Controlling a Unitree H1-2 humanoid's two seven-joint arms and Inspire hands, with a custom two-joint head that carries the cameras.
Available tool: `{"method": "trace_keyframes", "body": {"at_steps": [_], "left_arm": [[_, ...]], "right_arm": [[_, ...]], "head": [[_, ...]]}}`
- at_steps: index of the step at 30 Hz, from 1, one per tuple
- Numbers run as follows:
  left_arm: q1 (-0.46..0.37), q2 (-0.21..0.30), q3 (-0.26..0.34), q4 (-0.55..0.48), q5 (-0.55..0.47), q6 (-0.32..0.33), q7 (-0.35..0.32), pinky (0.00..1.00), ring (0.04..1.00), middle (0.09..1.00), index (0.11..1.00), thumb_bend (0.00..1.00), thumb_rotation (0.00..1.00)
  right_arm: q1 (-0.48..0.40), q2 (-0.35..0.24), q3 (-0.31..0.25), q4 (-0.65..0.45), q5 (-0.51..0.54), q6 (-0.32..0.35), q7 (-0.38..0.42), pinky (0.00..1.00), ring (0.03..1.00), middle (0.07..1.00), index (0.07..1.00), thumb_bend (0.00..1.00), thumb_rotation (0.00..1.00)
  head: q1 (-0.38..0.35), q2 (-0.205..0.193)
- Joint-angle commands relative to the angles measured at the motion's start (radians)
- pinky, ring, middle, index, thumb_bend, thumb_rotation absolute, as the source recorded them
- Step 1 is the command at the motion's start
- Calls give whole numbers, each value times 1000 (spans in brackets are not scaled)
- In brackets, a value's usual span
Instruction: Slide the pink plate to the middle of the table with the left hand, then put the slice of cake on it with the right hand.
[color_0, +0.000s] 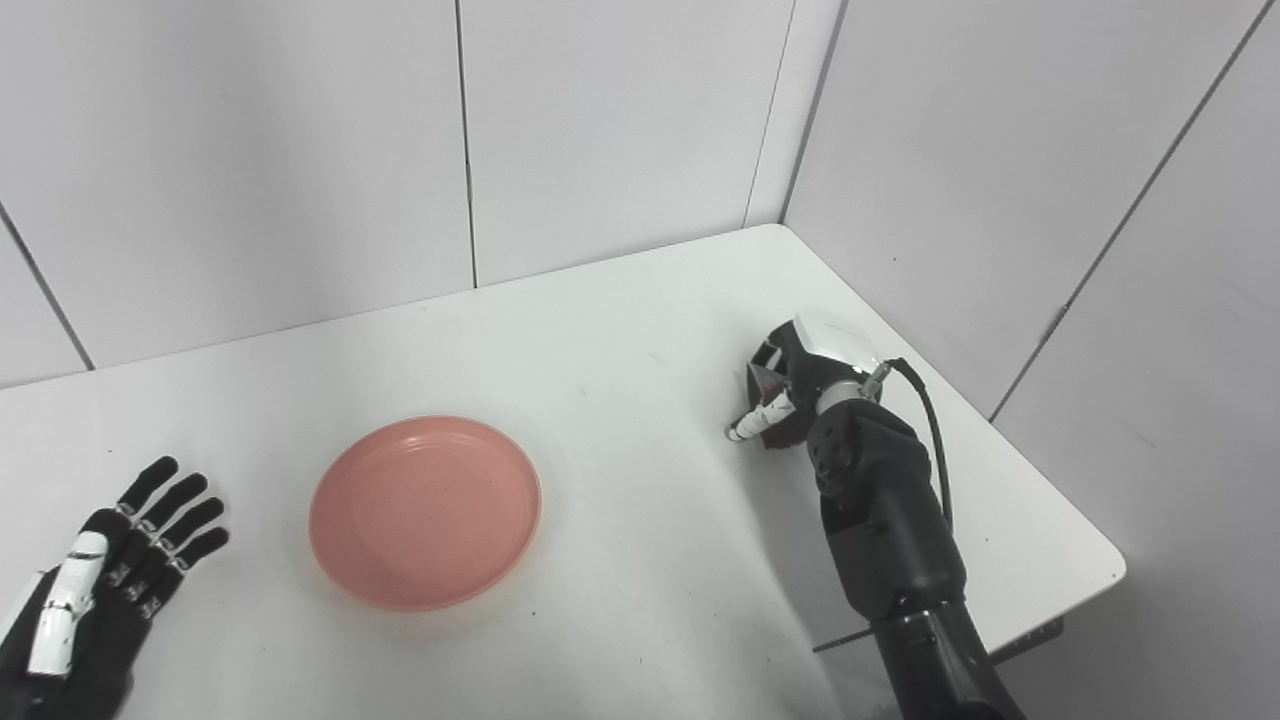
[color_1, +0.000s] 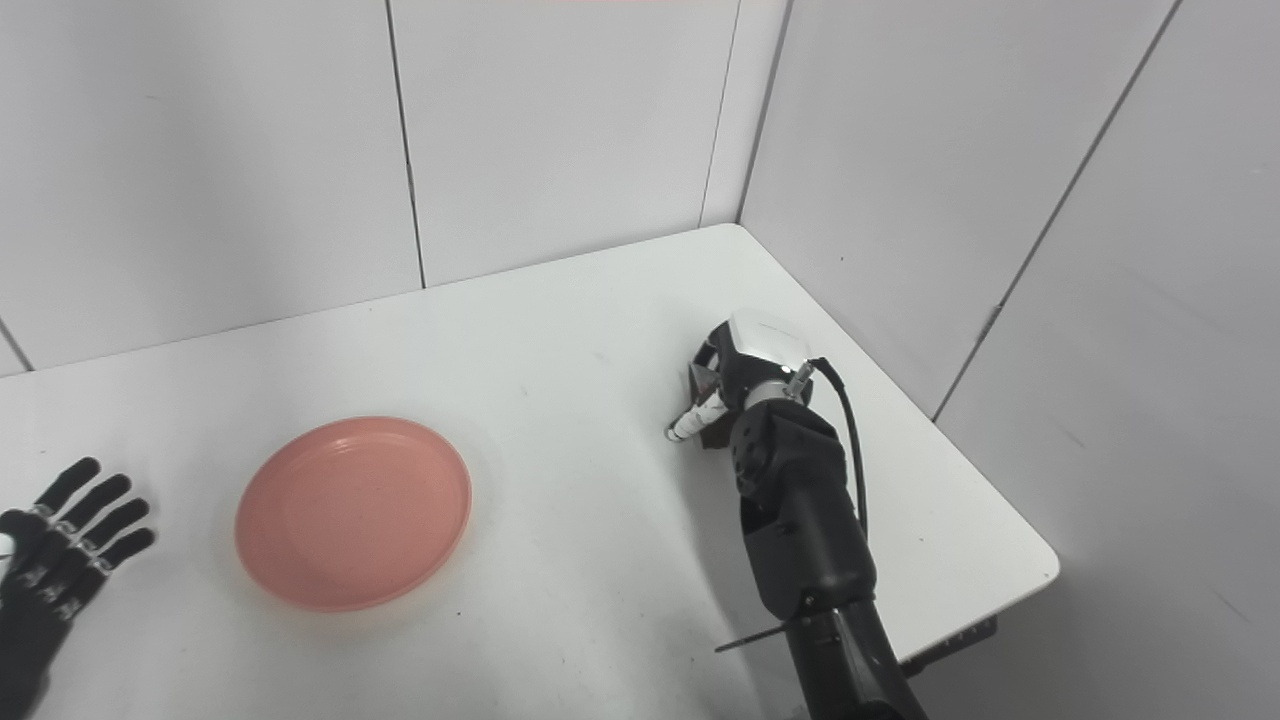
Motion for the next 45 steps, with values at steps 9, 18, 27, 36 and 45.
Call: {"method": "trace_keyframes", "body": {"at_steps": [9, 18, 27, 36, 45], "left_arm": [[79, -49, -52, 14, 51, 111, 53, 869, 903, 927, 909, 436, 858], [88, -102, -99, -49, 93, 137, 107, 900, 931, 953, 939, 422, 891], [82, -186, -148, -87, 174, 163, 189, 928, 944, 965, 951, 401, 978], [66, -237, -164, -99, 216, 192, 229, 940, 953, 976, 966, 391, 1000], [60, -252, -165, -117, 228, 211, 239, 937, 950, 967, 970, 359, 1000]], "right_arm": [[-80, -12, 118, -224, 45, -4, 33, 304, 388, 428, 530, 523, 0], [-167, 28, 275, -258, 102, -16, 54, 281, 367, 409, 527, 521, 0], [-232, 96, 421, -149, 184, -71, -25, 228, 311, 406, 531, 519, 0], [-257, 150, 503, -54, 219, -63, -65, 243, 340, 413, 533, 520, 0], [-251, 168, 569, 35, 259, -97, -124, 230, 325, 400, 514, 523, 0]], "head": [[101, 1], [249, 6], [441, 22], [537, 50], [544, 75]]}}
